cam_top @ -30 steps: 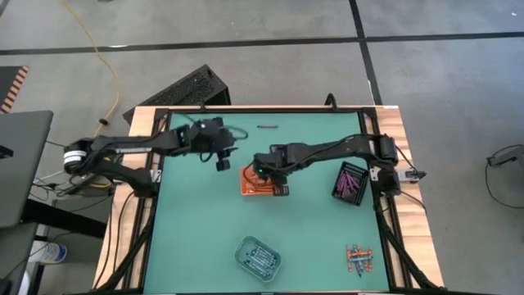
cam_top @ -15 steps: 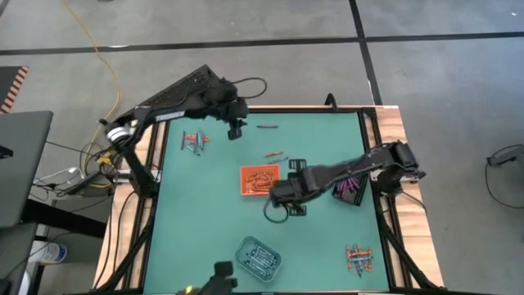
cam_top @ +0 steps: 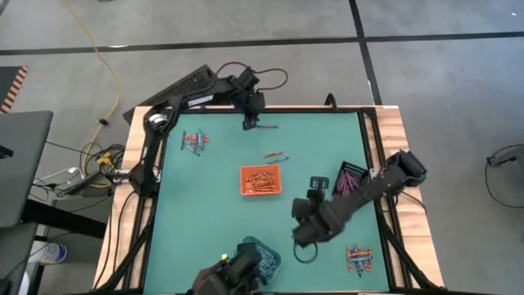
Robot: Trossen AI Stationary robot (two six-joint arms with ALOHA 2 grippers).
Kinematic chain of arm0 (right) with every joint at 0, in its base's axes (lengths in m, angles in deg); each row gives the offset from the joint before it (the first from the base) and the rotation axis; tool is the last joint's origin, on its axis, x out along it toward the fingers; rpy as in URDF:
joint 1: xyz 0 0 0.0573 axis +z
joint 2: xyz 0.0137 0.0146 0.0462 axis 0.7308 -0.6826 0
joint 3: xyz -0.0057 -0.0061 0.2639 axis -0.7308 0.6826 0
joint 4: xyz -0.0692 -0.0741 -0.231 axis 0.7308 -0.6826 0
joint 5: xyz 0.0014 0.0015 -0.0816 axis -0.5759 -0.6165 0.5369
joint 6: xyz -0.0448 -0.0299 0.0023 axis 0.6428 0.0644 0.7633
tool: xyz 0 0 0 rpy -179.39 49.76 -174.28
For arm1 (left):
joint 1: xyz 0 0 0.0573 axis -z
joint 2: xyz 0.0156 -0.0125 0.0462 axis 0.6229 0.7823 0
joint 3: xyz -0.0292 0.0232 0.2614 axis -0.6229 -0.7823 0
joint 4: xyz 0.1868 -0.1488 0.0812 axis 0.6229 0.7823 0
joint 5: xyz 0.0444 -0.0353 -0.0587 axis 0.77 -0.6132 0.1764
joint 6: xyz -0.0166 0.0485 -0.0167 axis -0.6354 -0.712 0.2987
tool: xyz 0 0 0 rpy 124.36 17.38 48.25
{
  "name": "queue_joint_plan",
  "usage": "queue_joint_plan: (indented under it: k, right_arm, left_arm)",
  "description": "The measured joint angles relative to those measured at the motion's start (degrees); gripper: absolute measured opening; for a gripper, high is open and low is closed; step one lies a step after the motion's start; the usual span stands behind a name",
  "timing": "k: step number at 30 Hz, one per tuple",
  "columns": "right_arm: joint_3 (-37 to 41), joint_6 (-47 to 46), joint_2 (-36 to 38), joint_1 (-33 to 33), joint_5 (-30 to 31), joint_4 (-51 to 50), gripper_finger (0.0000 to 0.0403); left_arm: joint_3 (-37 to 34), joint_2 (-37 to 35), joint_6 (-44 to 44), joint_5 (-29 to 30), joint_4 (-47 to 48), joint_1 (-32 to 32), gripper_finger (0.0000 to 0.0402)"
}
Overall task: Sort crayons
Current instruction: Put the purple crayon into the black bin
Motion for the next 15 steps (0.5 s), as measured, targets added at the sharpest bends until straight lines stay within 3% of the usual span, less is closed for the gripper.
queue_joint_plan:
  k: [9,15]
  right_arm:
    - [0.00,-11.59,0.00,7.96,5.44,-5.82,0.0136]
    - [0.00,-12.95,0.00,10.48,6.95,-6.28,0.0136]
  left_arm:
    - [19.92,13.93,0.26,4.71,18.32,2.40,0.0118]
    - [27.19,18.32,-0.20,7.94,23.29,4.24,0.0118]
